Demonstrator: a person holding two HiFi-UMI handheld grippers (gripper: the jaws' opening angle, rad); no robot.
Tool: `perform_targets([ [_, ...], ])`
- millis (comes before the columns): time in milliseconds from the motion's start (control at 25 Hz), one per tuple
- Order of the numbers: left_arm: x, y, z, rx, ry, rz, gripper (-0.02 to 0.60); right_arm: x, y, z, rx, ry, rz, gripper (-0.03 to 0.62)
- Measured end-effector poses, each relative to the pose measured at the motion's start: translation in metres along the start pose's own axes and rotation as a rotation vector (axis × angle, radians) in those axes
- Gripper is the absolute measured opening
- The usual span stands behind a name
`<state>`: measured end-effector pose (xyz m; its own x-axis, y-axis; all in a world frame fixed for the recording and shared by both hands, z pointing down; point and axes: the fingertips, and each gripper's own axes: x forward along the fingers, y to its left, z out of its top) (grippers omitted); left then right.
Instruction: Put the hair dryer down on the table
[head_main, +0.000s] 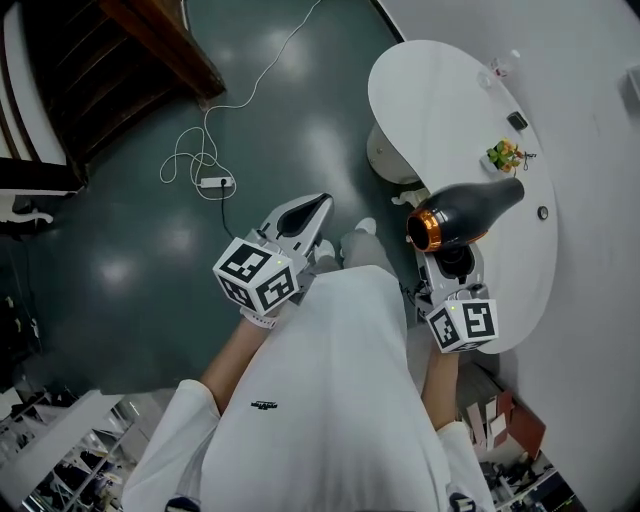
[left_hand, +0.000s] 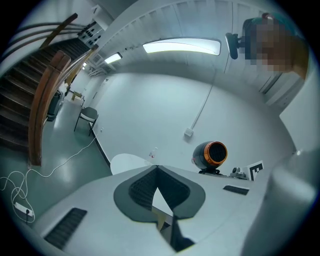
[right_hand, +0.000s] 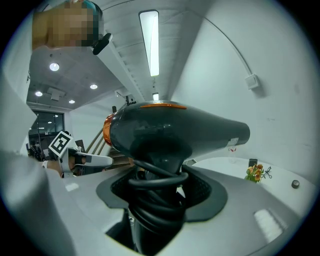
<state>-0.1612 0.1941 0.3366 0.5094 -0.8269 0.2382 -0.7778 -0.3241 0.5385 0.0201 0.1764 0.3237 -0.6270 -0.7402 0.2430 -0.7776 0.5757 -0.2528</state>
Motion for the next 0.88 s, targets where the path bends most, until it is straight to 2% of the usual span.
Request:
perform_targets([
  [280,0.009,0.010,-0.005,-0.014,0.024,0.012,0.002,0.012,-0.014,-0.007,0.038,0.010,-0.022,0.279],
  [520,0.029,0.021,0.007,-0.012,0.029,0.023,0.002,0.033,-0.029,-0.004,0.060,0.011,-0.018,0.279],
  [880,0.096,0.029,0.029,-0.014,0.059,0.001,0.002,0.075,-0.071,0.015,0.058,0.028,-0.014,0.279],
])
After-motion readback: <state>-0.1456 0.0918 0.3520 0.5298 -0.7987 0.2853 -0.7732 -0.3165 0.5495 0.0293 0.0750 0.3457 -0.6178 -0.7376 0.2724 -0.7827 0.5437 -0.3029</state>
